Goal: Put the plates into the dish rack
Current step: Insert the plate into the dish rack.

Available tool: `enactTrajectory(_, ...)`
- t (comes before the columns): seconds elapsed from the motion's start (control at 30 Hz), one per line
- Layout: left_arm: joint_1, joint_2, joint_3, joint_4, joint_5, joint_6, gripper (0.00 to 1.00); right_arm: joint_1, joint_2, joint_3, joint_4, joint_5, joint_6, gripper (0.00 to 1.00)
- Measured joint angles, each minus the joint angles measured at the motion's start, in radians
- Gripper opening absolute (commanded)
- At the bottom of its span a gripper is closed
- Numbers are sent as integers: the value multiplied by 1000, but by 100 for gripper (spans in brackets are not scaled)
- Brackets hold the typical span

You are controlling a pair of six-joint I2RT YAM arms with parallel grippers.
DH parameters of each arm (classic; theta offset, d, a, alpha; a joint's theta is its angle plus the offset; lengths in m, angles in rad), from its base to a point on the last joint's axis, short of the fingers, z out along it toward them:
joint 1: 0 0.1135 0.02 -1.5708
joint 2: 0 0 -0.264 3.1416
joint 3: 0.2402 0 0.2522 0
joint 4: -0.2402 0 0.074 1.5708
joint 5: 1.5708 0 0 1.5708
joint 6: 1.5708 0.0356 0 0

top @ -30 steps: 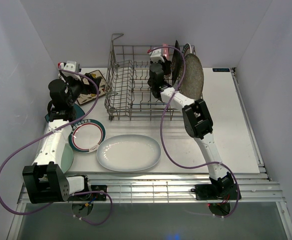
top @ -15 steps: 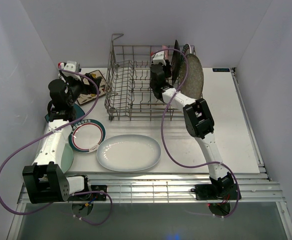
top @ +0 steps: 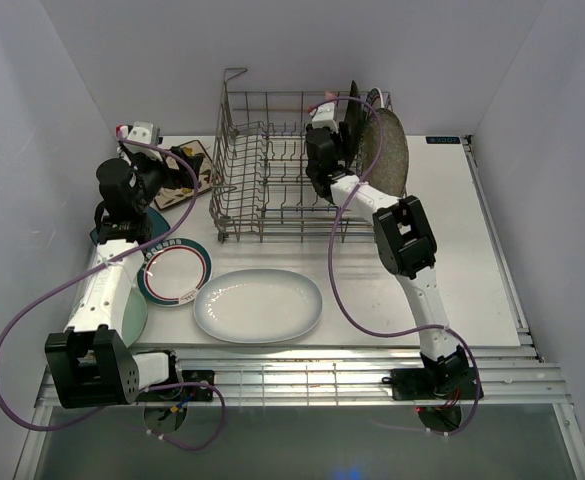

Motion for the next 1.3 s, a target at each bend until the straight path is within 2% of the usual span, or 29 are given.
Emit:
enactTrajectory(0.13, 0, -8, 0, 0, 0, 0, 98, 3, -45, -1, -11, 5, -7, 61)
enactTrajectory(0.43, 0, -10, 0, 0, 0, 0, 98, 12, -118, 7, -13, 0, -26, 60)
enactTrajectory(0.67, 0, -10, 0, 0, 1, 0, 98, 15, -145, 8, -53, -46, 1, 46)
enactTrajectory(0.87, 0, -10, 0, -1, 4, 0, 98, 16, -145, 97, -121, -24, 0, 40)
enactTrajectory(1.03, 0, -10, 0, -1, 5, 0, 98, 14, -146, 125, -118, 9, 0, 40)
enactTrajectory(1.13, 0, -10, 0, -1, 5, 0, 98, 12, -153, 95, -116, 8, 0, 40)
enactTrajectory(1.3, 0, -15, 0, -4, 5, 0, 98, 11, -242, -73, -116, -39, 20, 40)
